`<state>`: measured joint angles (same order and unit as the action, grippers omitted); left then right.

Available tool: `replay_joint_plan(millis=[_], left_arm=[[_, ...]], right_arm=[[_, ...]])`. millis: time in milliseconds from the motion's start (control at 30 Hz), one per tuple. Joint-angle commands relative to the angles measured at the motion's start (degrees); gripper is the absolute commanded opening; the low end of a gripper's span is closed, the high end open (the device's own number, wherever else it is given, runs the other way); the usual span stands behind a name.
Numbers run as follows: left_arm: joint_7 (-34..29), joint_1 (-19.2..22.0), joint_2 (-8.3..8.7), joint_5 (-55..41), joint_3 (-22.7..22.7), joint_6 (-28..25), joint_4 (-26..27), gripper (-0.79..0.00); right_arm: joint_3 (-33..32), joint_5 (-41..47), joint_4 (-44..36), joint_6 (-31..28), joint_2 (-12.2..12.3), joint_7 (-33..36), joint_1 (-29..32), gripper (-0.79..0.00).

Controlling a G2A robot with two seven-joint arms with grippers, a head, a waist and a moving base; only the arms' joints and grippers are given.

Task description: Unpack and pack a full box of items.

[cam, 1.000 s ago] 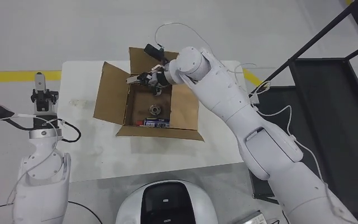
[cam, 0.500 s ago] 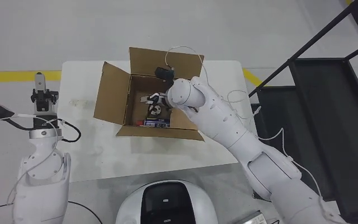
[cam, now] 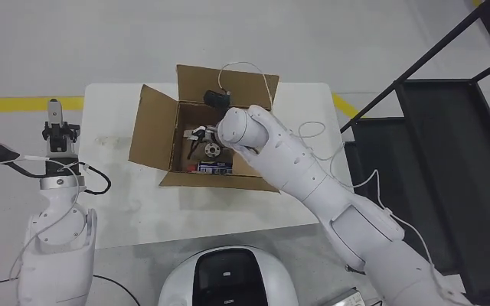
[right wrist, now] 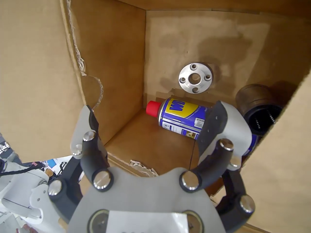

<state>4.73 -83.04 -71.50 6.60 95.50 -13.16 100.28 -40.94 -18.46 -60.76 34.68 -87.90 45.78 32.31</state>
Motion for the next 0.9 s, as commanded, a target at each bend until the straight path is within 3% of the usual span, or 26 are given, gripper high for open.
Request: replay_joint_plan(millis=[0,233,467,867], left_arm=[[0.00,0.00,0.00,0.00,0.00,0.00,0.00,0.000],[0.00,0.00,0.00,0.00,0.00,0.00,0.00,0.000],[0.00,0.00,0.00,0.00,0.00,0.00,0.00,0.000],[0.00,0.00,0.00,0.00,0.00,0.00,0.00,0.000]], right_arm=[[0.81,-0.63,0.94,0.64,-0.35,-0.01,-0.38,0.000],[5.98,-7.94,5.41,3.89,-1.42,4.29,-3.36,0.000],[9.64,-14.87,4.82,5.44,-1.78,11.76,-6.14,0.000],[10.55,-26.37,-0.71,5.47,0.15,18.36,-7.28,0.000]])
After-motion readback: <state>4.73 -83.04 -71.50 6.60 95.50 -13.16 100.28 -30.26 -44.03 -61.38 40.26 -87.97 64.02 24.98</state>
